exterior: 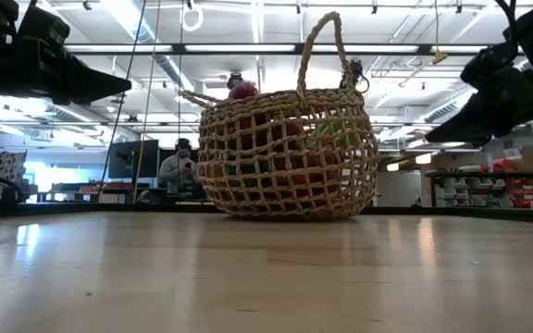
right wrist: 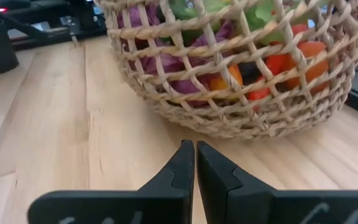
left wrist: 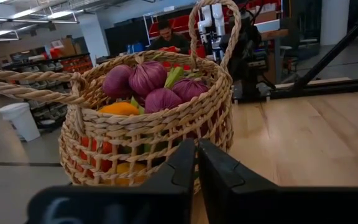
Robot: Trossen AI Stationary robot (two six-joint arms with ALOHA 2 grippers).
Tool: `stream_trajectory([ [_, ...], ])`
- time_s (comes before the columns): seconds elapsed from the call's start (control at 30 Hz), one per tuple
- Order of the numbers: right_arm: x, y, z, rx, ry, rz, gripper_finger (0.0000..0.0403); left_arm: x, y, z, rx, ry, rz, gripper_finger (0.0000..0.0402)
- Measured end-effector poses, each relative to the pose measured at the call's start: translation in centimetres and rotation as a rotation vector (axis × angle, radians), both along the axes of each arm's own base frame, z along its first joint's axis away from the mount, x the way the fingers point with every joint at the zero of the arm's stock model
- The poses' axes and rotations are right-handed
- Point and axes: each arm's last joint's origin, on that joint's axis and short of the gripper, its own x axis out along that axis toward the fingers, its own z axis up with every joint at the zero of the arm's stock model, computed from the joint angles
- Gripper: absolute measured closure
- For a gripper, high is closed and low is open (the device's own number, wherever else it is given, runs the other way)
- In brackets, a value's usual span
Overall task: Build produce basket
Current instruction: Return to Home Position
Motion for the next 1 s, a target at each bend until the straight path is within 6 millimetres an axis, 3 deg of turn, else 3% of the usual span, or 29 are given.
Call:
stream_trajectory([
  [1.0, 0.02, 0.07, -0.04, 0.011, 0.001, 0.022, 0.0379, 0.00, 0.00, 0.01, -0.001, -0.002, -0.001, 0.0373],
])
